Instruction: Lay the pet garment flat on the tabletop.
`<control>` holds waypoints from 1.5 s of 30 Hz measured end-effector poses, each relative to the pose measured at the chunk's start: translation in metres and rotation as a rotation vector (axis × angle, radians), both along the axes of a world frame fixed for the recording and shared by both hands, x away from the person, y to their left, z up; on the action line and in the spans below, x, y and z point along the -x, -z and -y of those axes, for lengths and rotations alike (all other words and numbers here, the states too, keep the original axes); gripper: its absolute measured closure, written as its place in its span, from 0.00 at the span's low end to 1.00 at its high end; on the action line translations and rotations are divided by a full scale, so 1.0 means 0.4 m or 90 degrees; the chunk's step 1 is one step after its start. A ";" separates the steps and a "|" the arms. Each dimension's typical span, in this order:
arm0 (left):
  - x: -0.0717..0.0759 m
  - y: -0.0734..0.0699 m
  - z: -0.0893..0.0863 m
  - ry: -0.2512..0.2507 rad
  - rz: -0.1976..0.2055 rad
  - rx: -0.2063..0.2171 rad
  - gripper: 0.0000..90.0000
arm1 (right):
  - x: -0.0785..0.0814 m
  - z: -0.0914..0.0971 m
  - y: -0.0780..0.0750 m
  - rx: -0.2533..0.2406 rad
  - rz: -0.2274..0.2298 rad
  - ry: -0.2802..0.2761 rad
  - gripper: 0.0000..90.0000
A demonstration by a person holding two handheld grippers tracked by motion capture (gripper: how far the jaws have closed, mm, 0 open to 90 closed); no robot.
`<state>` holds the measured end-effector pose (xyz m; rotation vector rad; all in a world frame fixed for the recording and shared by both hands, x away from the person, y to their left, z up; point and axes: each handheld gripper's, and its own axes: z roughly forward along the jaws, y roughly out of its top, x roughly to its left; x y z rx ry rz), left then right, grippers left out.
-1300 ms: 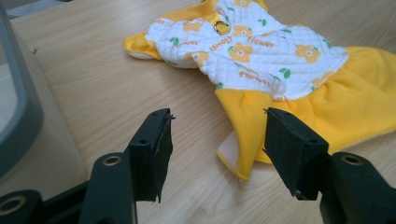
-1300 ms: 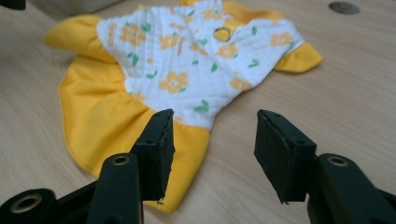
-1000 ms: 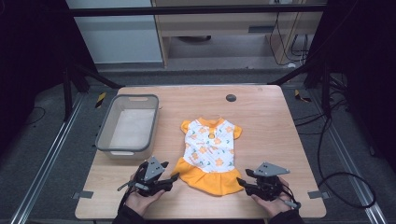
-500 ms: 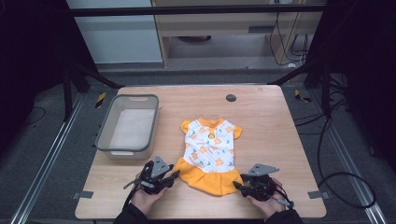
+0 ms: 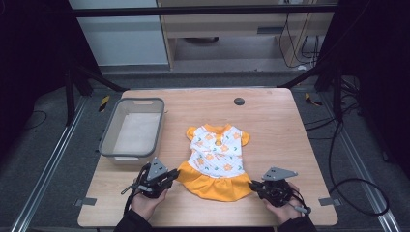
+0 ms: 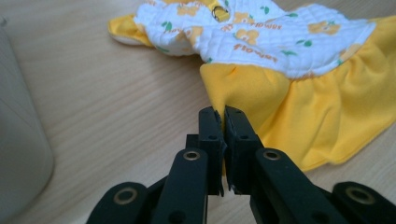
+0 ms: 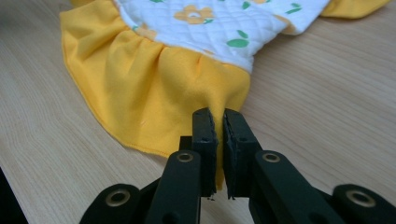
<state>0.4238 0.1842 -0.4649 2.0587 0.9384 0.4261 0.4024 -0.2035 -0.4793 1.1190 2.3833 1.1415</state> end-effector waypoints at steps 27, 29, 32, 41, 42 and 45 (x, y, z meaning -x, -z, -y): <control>-0.033 -0.038 0.098 0.047 0.035 0.010 0.83 | -0.057 -0.018 -0.025 -0.042 0.068 0.030 0.89; -0.048 -0.025 0.126 0.053 0.022 -0.001 0.86 | -0.066 -0.033 -0.020 -0.047 0.059 0.021 0.92; -0.071 0.004 0.157 0.059 0.010 -0.030 0.88 | -0.087 -0.063 -0.004 -0.048 0.041 0.006 0.96; -0.082 0.061 0.143 0.062 -0.051 -0.070 0.88 | -0.103 -0.098 0.046 0.004 -0.007 -0.014 0.97; -0.078 0.062 0.142 0.063 -0.053 -0.071 0.88 | -0.101 -0.100 0.049 0.003 -0.008 -0.017 0.97; -0.061 0.063 0.137 0.070 -0.060 -0.066 0.88 | -0.092 -0.100 0.048 0.004 -0.018 -0.025 0.97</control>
